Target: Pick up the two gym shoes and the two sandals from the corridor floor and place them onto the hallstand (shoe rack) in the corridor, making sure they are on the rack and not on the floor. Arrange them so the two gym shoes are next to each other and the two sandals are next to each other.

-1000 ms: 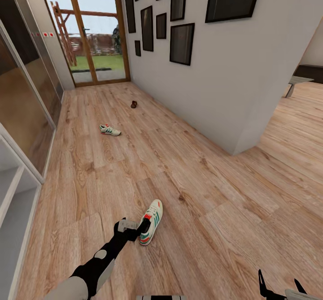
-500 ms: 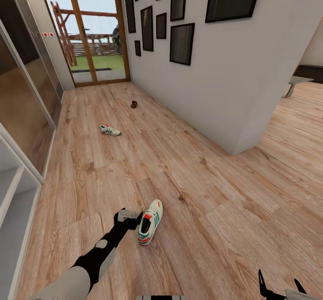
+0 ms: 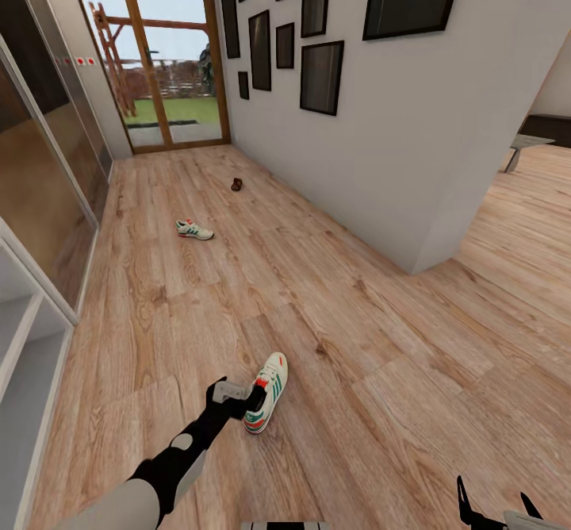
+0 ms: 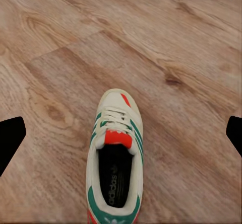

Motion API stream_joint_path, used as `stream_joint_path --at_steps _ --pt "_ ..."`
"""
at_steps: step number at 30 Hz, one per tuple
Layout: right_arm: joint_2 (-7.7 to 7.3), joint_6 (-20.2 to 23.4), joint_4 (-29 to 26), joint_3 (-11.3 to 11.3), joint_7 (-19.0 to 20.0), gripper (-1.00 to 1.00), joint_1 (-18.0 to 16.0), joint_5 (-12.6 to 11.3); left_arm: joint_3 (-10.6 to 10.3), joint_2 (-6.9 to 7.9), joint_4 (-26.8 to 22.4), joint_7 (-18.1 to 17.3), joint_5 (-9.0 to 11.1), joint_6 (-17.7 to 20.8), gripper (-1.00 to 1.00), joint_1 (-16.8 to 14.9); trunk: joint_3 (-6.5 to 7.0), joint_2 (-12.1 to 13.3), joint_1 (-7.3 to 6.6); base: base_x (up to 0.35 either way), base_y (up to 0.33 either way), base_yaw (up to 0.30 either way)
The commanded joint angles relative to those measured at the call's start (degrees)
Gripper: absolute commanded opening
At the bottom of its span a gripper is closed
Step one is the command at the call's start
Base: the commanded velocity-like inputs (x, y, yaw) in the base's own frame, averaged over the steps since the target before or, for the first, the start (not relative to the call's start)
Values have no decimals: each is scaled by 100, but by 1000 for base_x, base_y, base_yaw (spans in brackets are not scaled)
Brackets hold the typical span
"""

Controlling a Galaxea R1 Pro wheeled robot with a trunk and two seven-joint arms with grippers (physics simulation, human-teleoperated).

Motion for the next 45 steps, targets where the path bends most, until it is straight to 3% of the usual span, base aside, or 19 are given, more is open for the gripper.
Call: stream_joint_path --at_steps 1,18,45 --pt "-3 -11 -2 7 -16 100 3 -14 -16 -2 10 -15 16 -22 100 5 -4 -2 -1 9 0 0" --pt "-3 -11 -2 7 -16 100 1 -7 -30 26 23 -18 7 -60 100 48 -4 -2 -1 112 0 0" --pt "-3 -11 -4 7 -16 100 3 -12 -35 3 27 -18 6 -128 100 69 -4 -2 -1 12 0 0"
